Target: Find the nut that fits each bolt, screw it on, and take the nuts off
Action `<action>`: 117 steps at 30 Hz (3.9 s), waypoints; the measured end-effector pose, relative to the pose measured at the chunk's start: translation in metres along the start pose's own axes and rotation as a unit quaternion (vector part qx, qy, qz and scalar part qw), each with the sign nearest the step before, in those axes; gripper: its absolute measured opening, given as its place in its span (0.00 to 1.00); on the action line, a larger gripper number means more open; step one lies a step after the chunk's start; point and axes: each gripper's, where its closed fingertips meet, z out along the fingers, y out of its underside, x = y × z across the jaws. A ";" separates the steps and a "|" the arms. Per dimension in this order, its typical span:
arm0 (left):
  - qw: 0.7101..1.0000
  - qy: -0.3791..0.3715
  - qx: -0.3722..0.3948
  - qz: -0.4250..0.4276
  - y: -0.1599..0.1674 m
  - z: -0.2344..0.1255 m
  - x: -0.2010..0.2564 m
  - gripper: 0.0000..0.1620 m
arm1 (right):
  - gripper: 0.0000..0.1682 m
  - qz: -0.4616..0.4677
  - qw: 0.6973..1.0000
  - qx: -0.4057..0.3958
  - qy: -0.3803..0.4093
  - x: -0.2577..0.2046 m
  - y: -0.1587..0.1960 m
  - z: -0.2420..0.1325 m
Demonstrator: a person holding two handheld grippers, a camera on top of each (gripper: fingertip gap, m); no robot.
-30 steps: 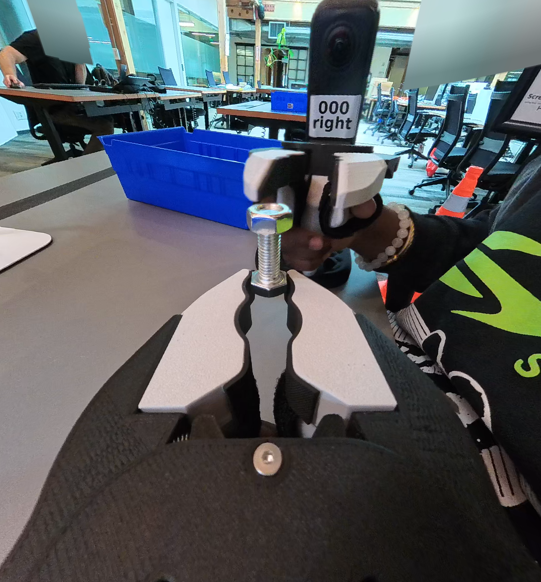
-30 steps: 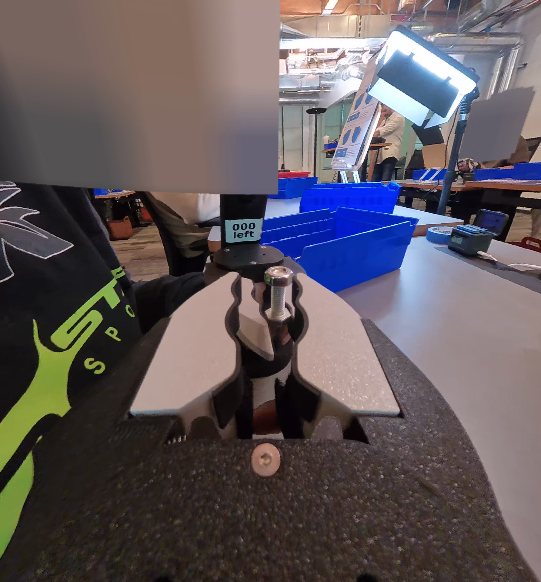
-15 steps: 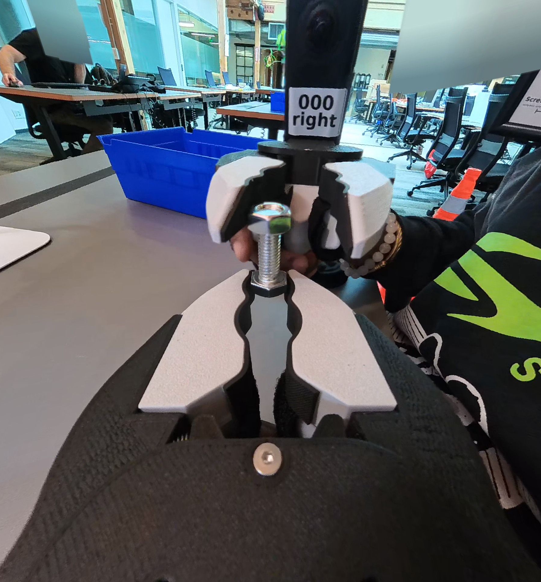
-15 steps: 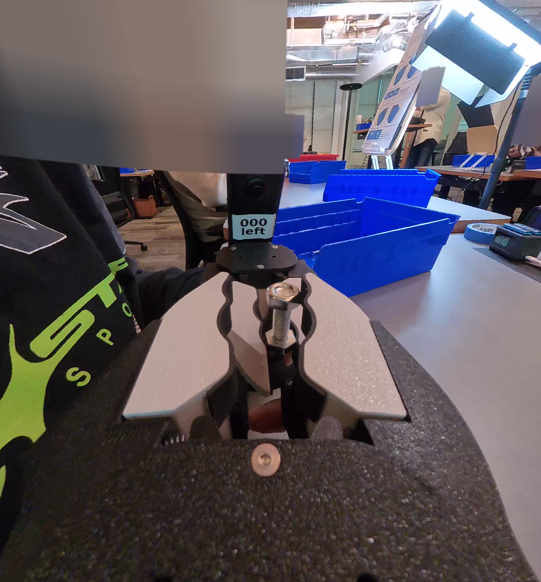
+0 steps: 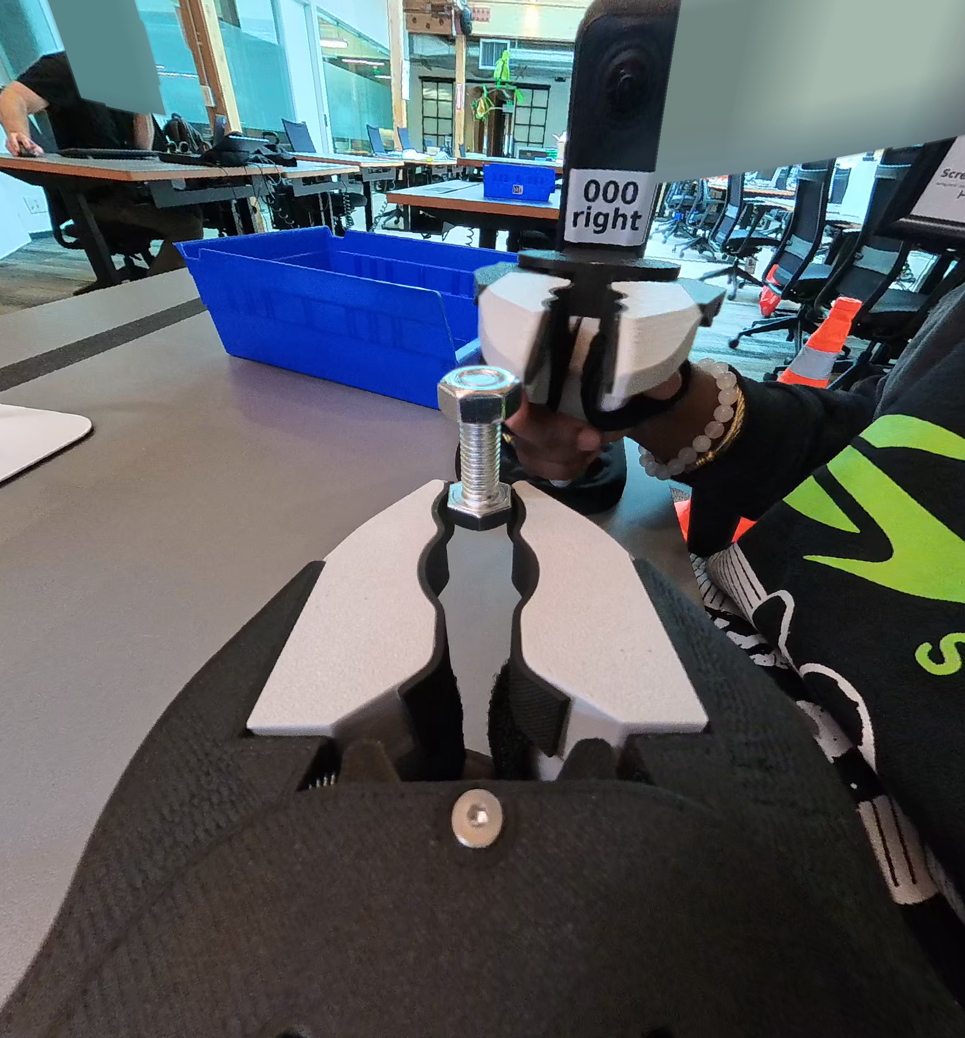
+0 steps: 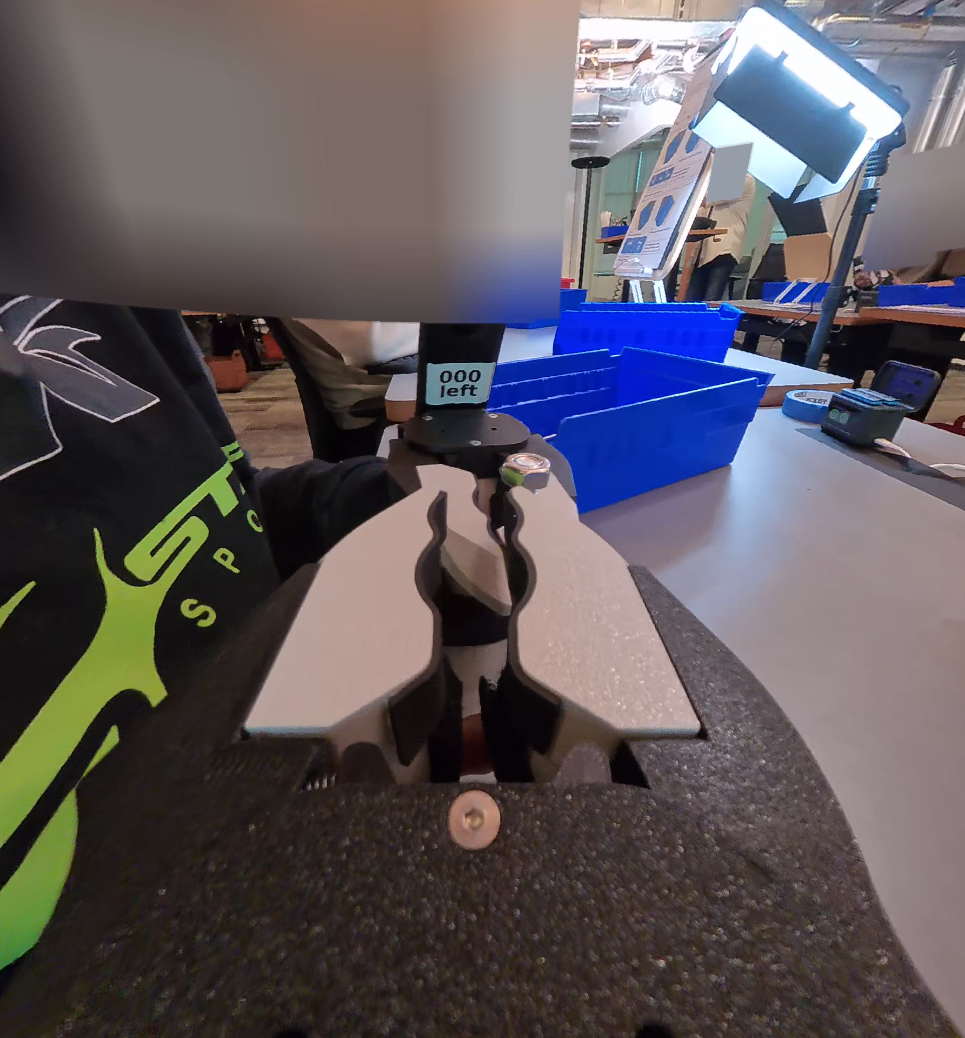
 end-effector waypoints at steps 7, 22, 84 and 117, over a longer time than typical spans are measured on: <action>1.000 0.002 0.000 0.000 0.000 0.000 0.000 0.11 | 0.24 0.006 1.000 0.005 -0.001 0.014 -0.003 0.023; 1.000 0.001 0.000 -0.001 0.000 0.000 -0.001 0.11 | 0.23 -0.004 1.000 -0.022 -0.014 0.008 0.003 0.029; 1.000 -0.001 -0.001 -0.002 0.001 -0.001 0.000 0.11 | 0.25 0.000 0.998 -0.045 -0.042 0.006 0.007 0.039; 1.000 0.000 -0.003 0.000 0.001 0.000 0.000 0.11 | 0.25 -0.007 0.997 -0.057 -0.053 0.005 0.011 0.043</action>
